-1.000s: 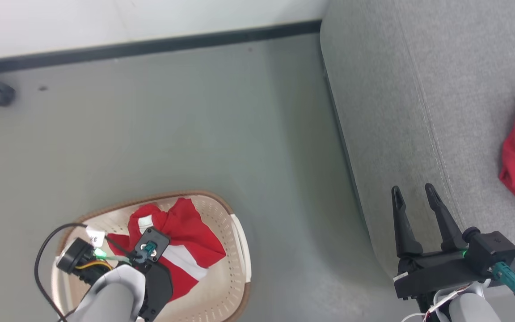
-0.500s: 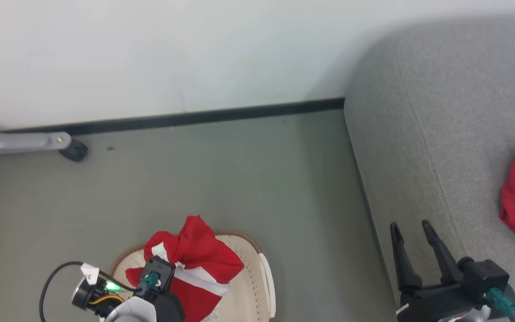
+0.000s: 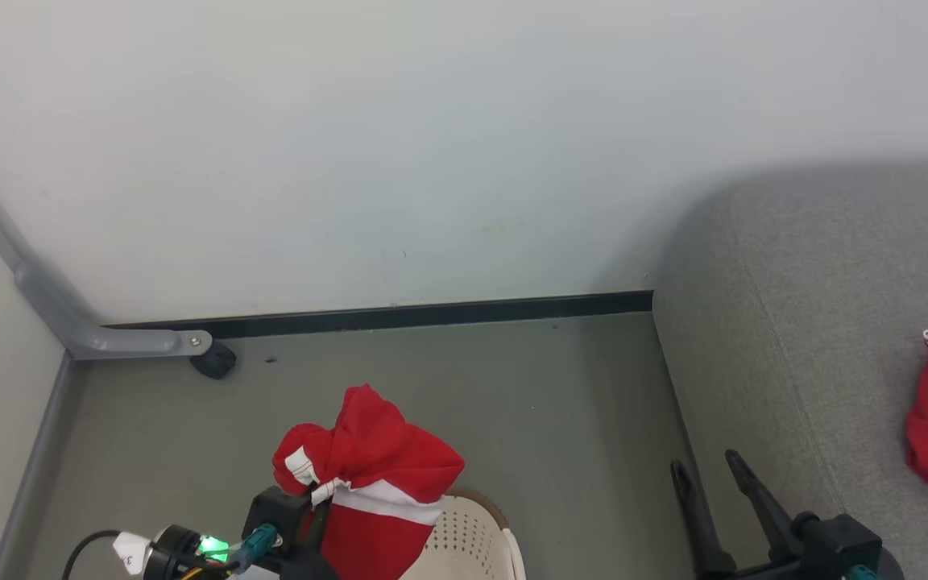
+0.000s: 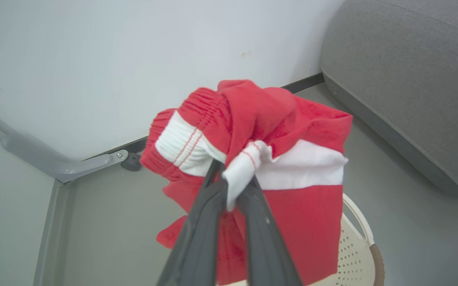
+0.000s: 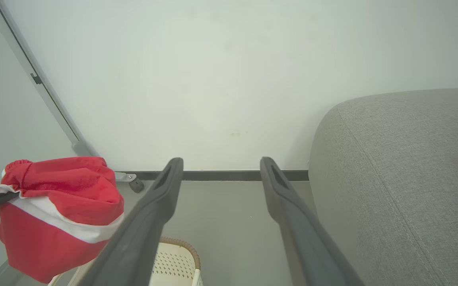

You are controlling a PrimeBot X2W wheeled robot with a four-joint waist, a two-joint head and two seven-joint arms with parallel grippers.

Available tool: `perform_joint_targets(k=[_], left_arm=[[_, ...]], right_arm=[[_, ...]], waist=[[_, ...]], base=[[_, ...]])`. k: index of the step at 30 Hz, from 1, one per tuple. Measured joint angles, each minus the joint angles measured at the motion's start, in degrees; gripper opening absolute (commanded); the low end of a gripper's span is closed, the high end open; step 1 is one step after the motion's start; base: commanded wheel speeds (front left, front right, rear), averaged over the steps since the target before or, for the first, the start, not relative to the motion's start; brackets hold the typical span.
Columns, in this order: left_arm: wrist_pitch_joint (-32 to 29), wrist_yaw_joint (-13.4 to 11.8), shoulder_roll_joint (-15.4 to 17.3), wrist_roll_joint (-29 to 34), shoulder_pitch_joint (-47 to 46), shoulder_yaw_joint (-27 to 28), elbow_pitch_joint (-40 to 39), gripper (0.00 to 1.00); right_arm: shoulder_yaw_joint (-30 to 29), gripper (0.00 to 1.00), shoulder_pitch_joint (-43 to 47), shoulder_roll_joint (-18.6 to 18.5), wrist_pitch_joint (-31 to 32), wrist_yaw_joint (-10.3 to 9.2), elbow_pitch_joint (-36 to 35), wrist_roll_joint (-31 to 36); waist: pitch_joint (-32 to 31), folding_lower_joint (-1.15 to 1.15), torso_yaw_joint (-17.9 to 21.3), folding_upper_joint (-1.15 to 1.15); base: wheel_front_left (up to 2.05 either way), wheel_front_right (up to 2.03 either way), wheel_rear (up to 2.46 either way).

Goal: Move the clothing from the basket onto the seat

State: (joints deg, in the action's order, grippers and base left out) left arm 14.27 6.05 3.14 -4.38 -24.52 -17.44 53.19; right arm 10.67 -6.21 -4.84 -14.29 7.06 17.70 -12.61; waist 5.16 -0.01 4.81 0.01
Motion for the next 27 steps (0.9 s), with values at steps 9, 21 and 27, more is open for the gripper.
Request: perform_joint_targets(k=[9, 21, 27], left_arm=[[0.00, -2.12, 0.89, -2.96, 9.43, 3.80, -12.32, 0.00], [0.01, -4.02, 0.56, -2.91, 16.95, 4.23, -29.03, 0.00], [0.02, -4.00, 0.65, -1.88, 17.18, 3.53, -35.32, 0.00]], right_arm=[[4.35, 1.00, 0.98, -0.05, 0.00, 0.01, -1.48, 0.27], [8.28, 1.00, 1.15, -2.74, 0.00, 0.01, -4.08, -0.07], [12.22, 1.00, 1.41, -5.03, 0.00, 0.01, -4.99, -0.07]], waist=[[-3.94, 0.00, -0.97, 0.00], [-4.79, 0.01, -1.01, -0.01], [-4.88, 0.01, -1.69, -0.01]], base=[[0.00, 0.00, 0.00], [0.00, 0.00, 0.00], [0.00, 0.00, 0.00]])
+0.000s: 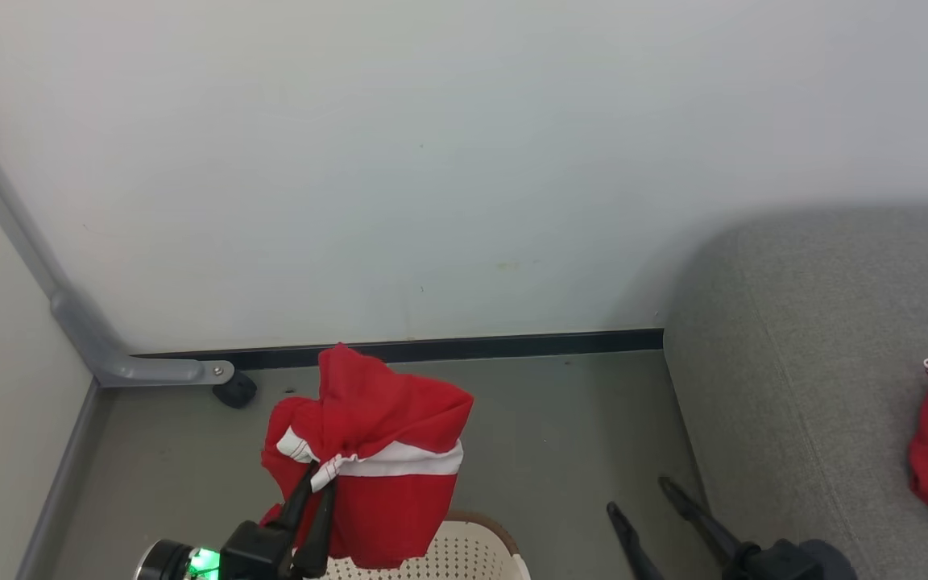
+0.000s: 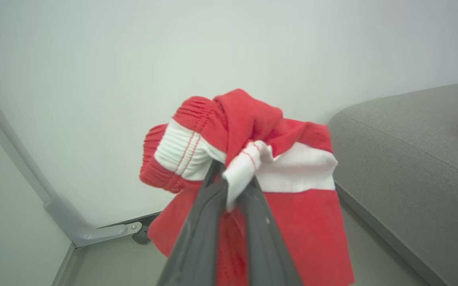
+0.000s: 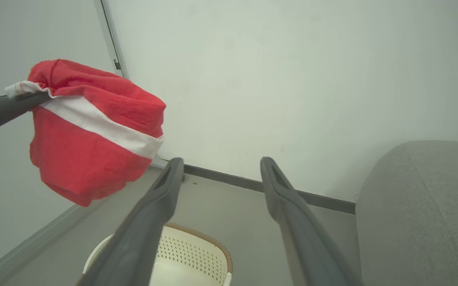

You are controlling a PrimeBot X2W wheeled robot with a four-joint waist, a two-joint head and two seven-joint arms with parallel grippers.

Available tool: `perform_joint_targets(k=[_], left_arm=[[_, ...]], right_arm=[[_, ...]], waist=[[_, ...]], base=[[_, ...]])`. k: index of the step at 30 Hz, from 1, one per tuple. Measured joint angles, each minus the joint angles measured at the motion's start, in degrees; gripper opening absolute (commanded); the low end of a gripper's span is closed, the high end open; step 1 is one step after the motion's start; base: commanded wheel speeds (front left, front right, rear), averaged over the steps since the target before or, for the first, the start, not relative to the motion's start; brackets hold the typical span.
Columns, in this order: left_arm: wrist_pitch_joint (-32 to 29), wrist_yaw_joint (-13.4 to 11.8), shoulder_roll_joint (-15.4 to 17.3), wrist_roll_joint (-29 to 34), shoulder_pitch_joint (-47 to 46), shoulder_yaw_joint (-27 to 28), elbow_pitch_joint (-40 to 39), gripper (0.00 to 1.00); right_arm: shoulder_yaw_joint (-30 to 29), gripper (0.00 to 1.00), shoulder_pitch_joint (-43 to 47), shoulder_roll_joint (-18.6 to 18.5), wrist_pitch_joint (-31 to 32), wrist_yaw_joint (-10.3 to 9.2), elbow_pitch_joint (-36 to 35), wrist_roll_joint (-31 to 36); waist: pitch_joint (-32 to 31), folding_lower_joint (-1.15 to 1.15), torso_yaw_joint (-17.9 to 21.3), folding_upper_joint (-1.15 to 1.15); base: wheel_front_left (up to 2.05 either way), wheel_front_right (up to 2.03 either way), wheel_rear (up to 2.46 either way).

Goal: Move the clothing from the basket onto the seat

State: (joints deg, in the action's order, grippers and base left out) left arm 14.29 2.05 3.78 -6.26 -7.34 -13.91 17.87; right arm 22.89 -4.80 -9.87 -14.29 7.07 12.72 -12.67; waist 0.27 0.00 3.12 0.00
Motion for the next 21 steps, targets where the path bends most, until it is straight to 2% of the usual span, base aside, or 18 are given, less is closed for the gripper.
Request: perform_joint_targets(k=[12, 21], left_arm=[[0.01, 2.07, 3.32, 4.27, 0.85, -4.26, -5.55, 0.00], [0.01, 3.56, 4.00, 6.93, 0.85, -9.25, -7.33, 0.00]], right_arm=[[13.02, 1.00, -4.82, -5.93, 0.00, 0.01, -2.65, 2.37], [19.93, 1.00, -9.68, -7.68, 0.00, 0.01, -2.68, 3.08]], waist=[[-0.01, 0.00, -0.10, 0.00], [0.28, 0.00, 0.10, 0.00]], base=[[0.00, 0.00, 0.00], [0.00, 0.00, 0.00]])
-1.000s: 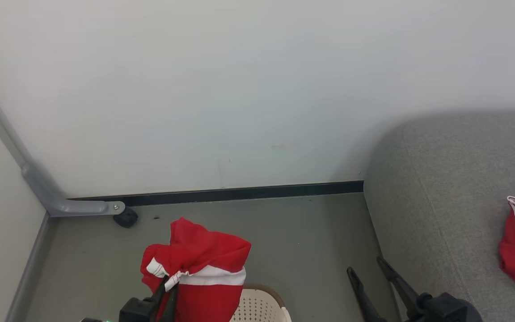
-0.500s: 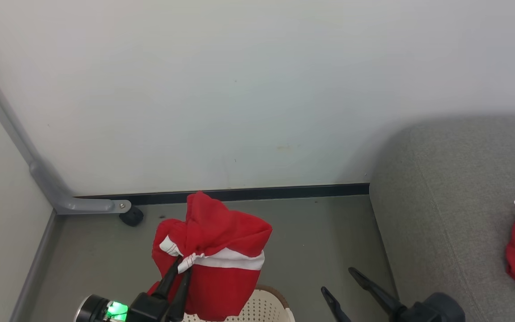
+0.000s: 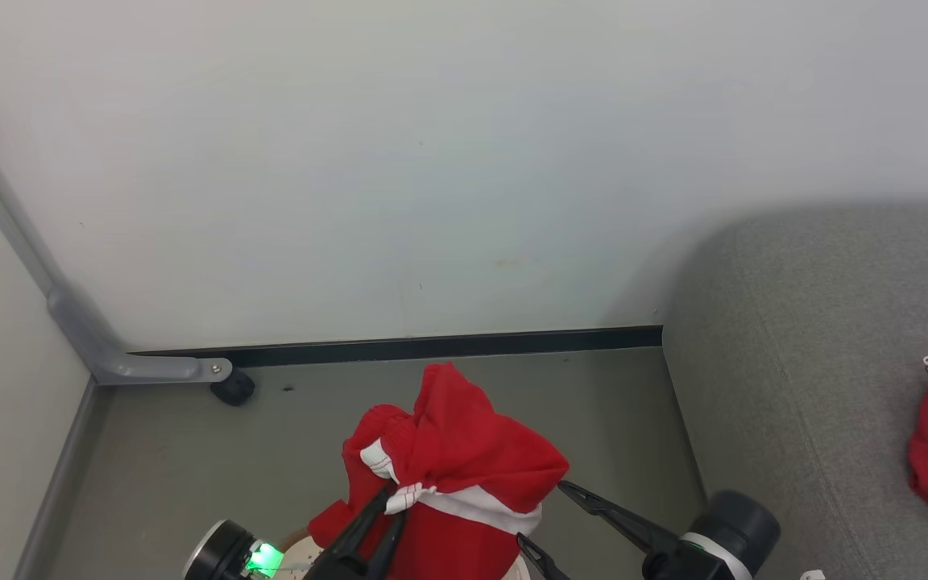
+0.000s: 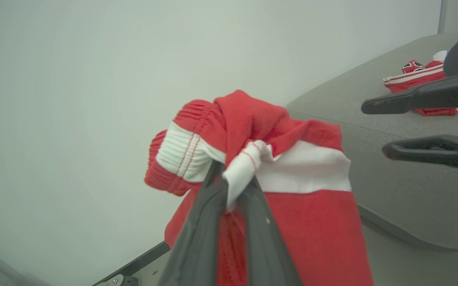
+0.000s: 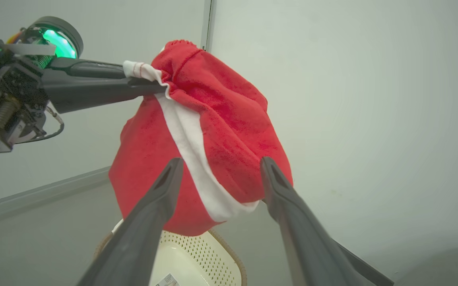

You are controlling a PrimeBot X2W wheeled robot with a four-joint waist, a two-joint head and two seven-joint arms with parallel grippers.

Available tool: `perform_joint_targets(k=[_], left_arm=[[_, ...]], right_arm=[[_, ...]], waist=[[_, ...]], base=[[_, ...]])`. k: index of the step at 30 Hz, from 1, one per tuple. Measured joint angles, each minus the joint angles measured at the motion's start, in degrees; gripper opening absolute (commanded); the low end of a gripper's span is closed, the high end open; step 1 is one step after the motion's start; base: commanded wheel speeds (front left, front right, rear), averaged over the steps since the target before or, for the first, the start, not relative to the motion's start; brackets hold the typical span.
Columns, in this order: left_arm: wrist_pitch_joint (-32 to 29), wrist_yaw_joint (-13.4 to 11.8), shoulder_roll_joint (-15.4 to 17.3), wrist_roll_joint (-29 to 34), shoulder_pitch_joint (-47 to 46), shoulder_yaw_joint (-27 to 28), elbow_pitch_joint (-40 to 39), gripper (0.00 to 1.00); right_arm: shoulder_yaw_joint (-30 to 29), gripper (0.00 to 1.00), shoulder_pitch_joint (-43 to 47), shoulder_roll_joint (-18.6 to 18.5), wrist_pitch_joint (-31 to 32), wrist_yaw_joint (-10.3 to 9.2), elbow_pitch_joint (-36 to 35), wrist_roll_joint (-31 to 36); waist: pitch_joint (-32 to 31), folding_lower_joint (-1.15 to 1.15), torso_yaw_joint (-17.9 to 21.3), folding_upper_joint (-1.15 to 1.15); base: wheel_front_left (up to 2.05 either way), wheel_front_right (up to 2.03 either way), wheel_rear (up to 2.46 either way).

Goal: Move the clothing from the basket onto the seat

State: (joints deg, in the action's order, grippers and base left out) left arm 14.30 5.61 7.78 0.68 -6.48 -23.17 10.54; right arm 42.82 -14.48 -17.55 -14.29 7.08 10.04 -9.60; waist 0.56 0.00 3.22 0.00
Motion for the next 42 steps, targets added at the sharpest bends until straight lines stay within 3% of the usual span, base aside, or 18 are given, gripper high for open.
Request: perform_joint_targets(k=[24, 35, 36, 37, 38, 42], left_arm=[[0.00, 1.47, 3.91, 4.49, -2.72, -10.60, -4.32, 0.00], [0.00, 1.54, 4.75, 4.45, -4.03, -15.21, -6.14, 0.00], [0.00, 1.54, 4.82, 4.44, -4.04, -15.48, -6.14, 0.00], [0.00, 1.54, 4.89, 4.39, -4.07, -15.75, -6.14, 0.00], [0.00, 1.54, 4.91, 4.33, -4.10, -15.96, -6.14, 0.00], [0.00, 1.54, 5.13, 3.83, -4.20, -16.14, -6.14, 0.00]], right_arm=[[10.36, 1.00, -8.29, 0.74, 0.15, 0.01, 7.87, 1.20], [10.87, 1.00, -9.81, 3.09, 0.16, 0.01, 11.60, -1.55], [10.80, 0.74, -9.81, 3.35, 0.15, 0.01, 11.89, -1.66], [10.56, 0.04, -9.80, 3.72, 0.15, 0.02, 12.28, -1.98], [10.27, 0.00, -9.80, 3.99, 0.15, 0.02, 12.60, -2.34], [9.50, 0.00, -9.75, 4.55, 0.13, 0.05, 13.36, -3.57]], waist=[[1.27, 0.00, -1.53, 0.00], [1.50, 0.00, -1.78, 0.00], [1.52, 0.00, -1.80, 0.00], [1.53, 0.00, -1.82, 0.00], [1.53, 0.00, -1.85, 0.00], [1.52, 0.00, -1.98, 0.00]], base=[[0.00, 0.00, 0.00], [0.00, 0.00, 0.00], [0.00, 0.00, 0.00], [0.00, 0.00, 0.00], [0.00, 0.00, 0.00], [0.00, 0.00, 0.00]])
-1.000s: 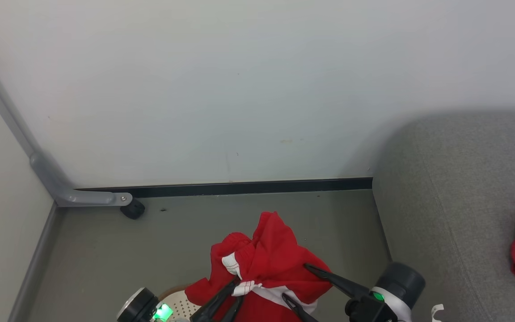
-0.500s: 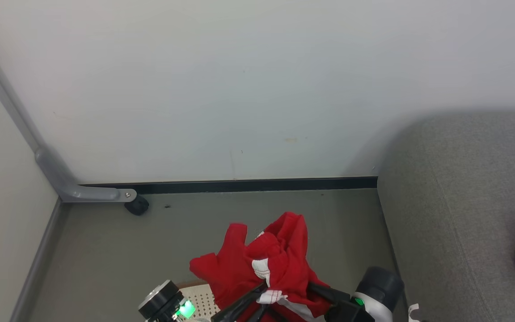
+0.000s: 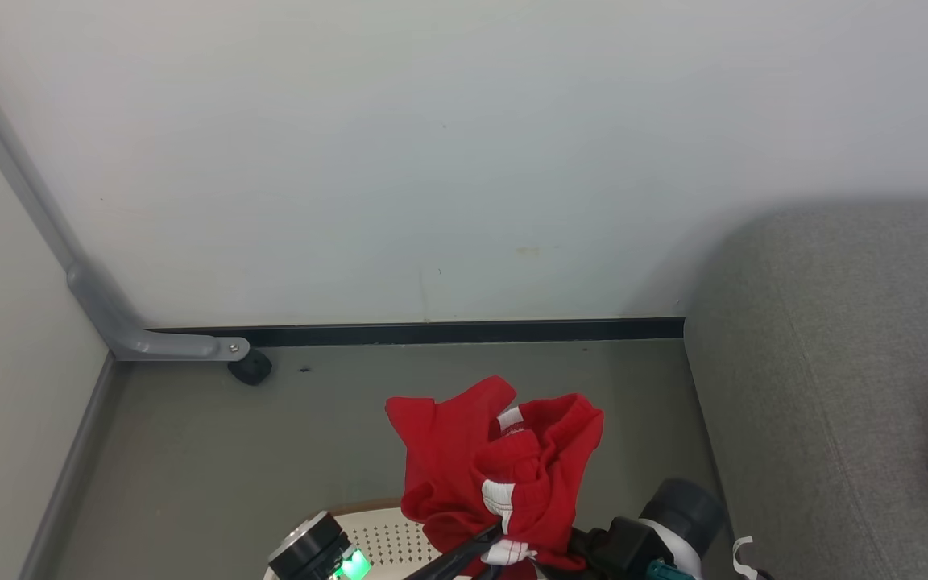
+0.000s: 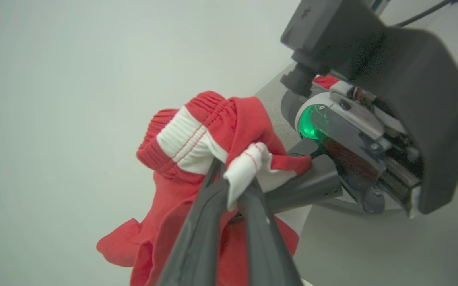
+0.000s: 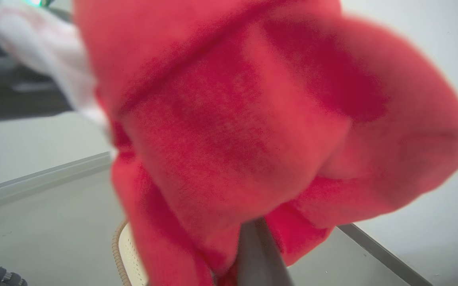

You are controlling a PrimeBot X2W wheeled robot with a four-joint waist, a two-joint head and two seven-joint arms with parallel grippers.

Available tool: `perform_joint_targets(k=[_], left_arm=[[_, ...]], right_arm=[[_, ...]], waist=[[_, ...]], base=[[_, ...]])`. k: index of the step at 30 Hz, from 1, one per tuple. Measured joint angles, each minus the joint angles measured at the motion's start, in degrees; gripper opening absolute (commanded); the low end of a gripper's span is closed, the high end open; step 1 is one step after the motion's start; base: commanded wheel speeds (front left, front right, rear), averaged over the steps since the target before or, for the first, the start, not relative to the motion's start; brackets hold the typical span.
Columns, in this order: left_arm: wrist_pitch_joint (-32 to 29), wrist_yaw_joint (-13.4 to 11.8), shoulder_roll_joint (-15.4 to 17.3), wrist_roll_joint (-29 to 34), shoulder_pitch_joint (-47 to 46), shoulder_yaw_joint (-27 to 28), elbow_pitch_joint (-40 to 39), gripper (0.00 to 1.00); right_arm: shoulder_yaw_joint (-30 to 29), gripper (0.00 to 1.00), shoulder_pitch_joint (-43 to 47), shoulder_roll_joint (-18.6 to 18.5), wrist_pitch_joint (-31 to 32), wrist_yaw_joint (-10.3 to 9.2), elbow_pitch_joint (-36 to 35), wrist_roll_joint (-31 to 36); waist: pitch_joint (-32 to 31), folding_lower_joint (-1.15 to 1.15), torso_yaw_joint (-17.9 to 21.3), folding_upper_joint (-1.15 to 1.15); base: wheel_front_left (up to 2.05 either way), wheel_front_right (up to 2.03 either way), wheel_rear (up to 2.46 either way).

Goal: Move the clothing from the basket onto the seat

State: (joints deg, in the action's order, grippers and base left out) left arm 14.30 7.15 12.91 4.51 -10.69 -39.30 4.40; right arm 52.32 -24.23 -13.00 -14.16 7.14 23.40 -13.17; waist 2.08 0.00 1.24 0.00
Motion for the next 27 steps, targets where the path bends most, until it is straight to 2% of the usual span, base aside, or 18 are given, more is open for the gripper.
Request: perform_joint_targets(k=[14, 15, 16, 17, 23, 27], left_arm=[[0.00, -0.14, -0.11, -2.50, 0.02, 1.42, 0.86, 0.00], [0.00, -0.37, -0.32, -2.91, 0.03, 1.76, 0.92, 0.17], [0.00, -0.78, -0.52, -3.21, 0.04, 2.10, 1.01, 0.76], [0.00, -1.07, -0.63, -3.54, 0.06, 2.36, 1.04, 1.00], [0.01, -2.47, -0.99, -4.57, 0.11, 4.20, 1.75, 1.00], [0.02, -5.47, -1.49, -5.20, 0.45, 7.51, 3.83, 1.00]], right_arm=[[-3.68, 0.00, 0.10, 0.88, -0.10, -0.15, 0.66, -2.00], [-3.77, 0.00, 0.10, 0.88, -0.12, -0.16, 0.60, -2.00], [-3.82, 0.00, 0.10, 0.89, -0.12, -0.34, 0.54, -2.00], [-3.96, 0.00, 0.10, 0.89, -0.12, -0.63, 0.54, -2.00], [-4.97, 0.00, 0.14, 0.05, -0.12, -1.27, 0.52, -1.93], [-6.21, 0.00, 0.15, -0.71, -0.12, -1.72, -0.18, -1.93]], waist=[[-0.12, 0.00, -0.37, 0.00], [-0.14, 0.00, -0.36, 0.00], [-0.16, 0.00, -0.35, 0.00], [-0.17, 0.00, -0.33, 0.00], [-0.28, 0.00, -0.20, 0.00], [-0.40, 0.00, -0.10, 0.00]], base=[[0.00, 0.00, 0.00], [0.00, 0.00, 0.00], [0.00, 0.00, 0.00], [0.00, 0.00, 0.00], [0.00, 0.00, 0.00], [0.00, 0.00, 0.00]])
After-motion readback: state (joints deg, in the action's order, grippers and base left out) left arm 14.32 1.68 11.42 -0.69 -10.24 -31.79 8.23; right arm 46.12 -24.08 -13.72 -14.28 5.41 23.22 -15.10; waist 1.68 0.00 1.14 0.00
